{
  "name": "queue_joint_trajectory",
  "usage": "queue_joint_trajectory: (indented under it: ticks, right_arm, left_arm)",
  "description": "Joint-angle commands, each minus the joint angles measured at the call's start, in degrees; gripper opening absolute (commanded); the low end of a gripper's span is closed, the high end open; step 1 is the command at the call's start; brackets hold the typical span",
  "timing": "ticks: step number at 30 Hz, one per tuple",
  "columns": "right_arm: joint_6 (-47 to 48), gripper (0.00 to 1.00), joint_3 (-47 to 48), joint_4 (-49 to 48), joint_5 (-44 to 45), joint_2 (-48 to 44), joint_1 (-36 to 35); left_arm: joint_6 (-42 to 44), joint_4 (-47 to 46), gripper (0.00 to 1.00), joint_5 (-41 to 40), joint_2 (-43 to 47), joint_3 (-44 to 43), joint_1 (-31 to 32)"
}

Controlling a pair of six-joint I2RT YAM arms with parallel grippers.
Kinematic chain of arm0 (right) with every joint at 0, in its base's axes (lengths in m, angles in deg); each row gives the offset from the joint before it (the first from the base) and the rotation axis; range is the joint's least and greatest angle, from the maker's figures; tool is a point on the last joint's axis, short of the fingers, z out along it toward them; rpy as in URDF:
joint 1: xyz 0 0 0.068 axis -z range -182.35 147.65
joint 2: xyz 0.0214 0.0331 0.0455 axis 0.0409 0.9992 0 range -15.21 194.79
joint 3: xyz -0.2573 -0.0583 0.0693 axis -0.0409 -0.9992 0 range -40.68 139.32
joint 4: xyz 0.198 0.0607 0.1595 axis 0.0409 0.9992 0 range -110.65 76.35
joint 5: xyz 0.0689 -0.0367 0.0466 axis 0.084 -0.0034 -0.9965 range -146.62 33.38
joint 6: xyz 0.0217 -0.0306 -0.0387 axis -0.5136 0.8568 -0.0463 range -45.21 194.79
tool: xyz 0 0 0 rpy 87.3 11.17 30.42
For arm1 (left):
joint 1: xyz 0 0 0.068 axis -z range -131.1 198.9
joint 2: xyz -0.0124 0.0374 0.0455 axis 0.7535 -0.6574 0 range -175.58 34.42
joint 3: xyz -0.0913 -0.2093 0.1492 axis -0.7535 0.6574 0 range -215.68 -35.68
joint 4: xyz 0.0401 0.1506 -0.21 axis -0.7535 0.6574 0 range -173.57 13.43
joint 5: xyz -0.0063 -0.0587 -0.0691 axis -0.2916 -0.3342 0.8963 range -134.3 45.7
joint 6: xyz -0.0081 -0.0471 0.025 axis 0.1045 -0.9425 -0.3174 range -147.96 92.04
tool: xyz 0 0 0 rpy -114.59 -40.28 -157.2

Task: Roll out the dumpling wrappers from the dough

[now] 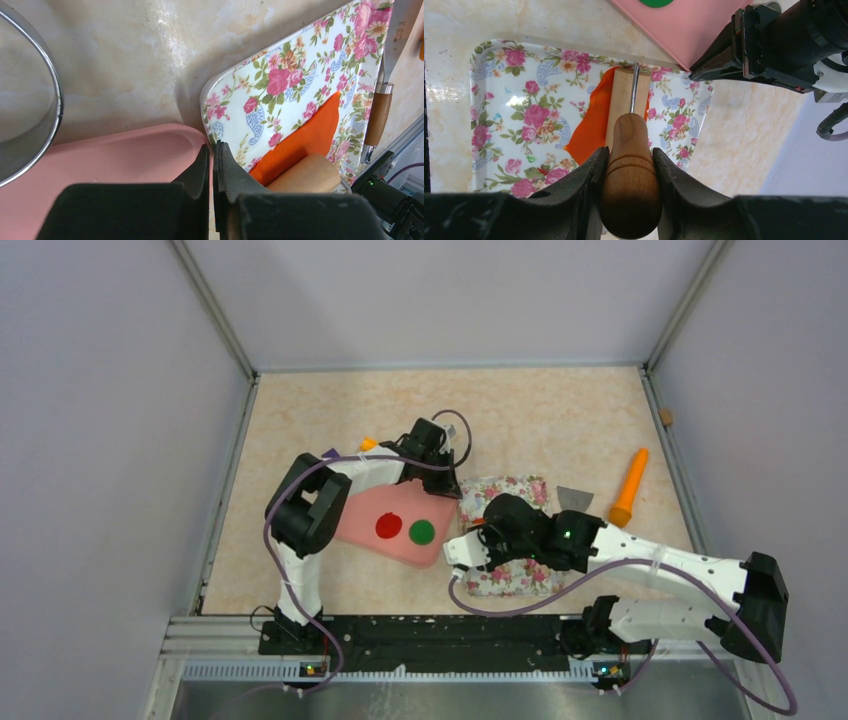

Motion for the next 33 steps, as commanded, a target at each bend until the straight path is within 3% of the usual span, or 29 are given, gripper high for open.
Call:
queue_joint_trajectory:
  ticks: [1, 7, 19, 33]
  right_arm:
    - [1.14, 0.00, 2.56, -4.50, 0.15, -0.86, -0.71]
    - [1.05, 0.00, 0.93, -1.84, -5.49, -0.68, -0.75]
    - [-3.32, 0.00, 1.16, 17.36, -20.02, 2.34, -1.20]
    - [-9.20, 0.00, 3.03, 26.25, -19.34, -3.40, -1.69]
  left_arm:
    - [1.88, 1.75, 0.00, -3.68, -4.12, 0.92, 1.28]
    - [1.88, 1.78, 0.00, -3.59, -4.93, 0.40, 1.26]
    - [1.79, 2.10, 0.00, -4.51, -6.30, -1.72, -0.24]
    - [2.23, 1.66, 0.00, -4.36, -6.22, -0.33, -1.18]
